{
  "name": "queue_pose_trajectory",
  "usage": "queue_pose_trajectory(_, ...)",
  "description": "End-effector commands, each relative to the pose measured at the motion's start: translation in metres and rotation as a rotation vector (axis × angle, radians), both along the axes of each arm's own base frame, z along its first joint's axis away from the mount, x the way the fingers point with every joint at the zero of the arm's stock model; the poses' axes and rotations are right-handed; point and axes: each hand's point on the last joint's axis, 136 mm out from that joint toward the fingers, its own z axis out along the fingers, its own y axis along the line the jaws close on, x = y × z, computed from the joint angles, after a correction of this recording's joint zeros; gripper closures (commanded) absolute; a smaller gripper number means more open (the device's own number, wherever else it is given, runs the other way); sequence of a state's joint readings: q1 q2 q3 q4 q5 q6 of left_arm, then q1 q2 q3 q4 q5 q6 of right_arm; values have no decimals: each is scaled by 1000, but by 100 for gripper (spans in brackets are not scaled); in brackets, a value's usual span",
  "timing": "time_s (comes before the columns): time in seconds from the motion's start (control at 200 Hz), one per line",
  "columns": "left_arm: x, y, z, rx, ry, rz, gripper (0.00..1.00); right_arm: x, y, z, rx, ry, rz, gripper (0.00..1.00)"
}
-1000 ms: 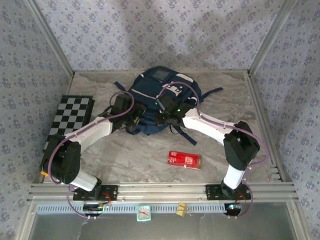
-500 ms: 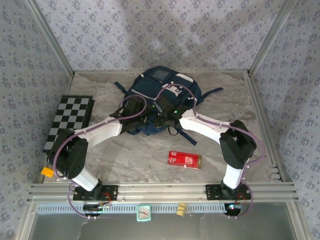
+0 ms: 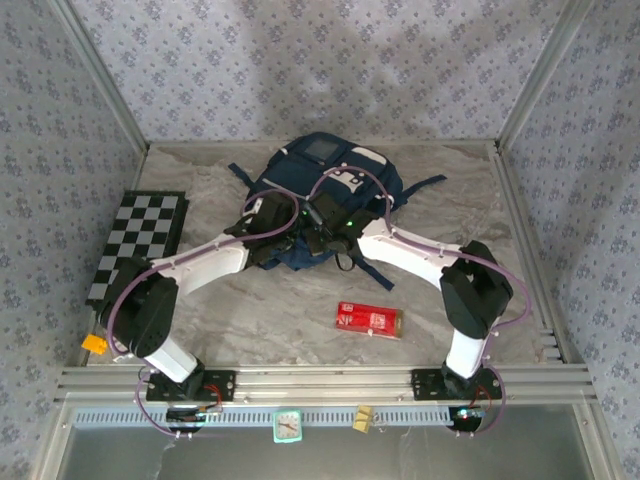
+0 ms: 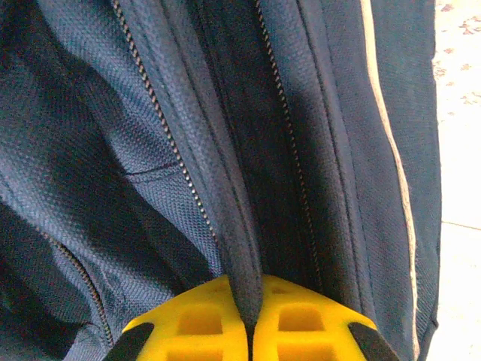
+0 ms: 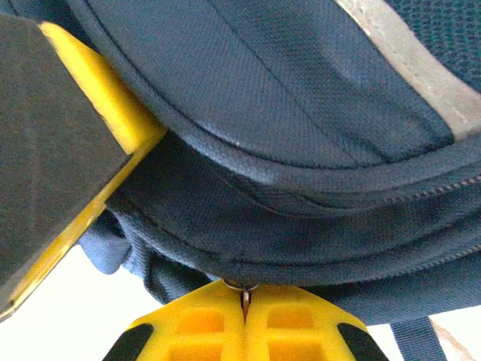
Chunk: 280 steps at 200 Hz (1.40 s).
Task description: Pack books, pencil case, and school supplies into a backpack
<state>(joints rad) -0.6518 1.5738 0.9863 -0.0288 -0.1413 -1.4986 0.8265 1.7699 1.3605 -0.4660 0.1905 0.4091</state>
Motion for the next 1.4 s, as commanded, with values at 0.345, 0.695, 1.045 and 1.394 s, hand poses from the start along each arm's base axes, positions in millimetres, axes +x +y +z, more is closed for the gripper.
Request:
queue_pose_trajectory(0.345, 1, 76, 23, 197, -86, 32, 100, -10, -100, 26, -201, -38, -125, 100)
queue_pose_trajectory(0.695, 6, 106, 25, 249, -84, -13, 100, 15, -153, 6, -215, 7, -228, 100)
queue_pose_trajectory(1.045, 19, 107, 24, 277, -80, -131, 100, 35, -171, -2, -186, 39, -265, 100)
queue_pose_trajectory(1.394, 10, 92, 23, 282, -80, -276, 84, 8, -138, -10, -74, 89, -196, 78)
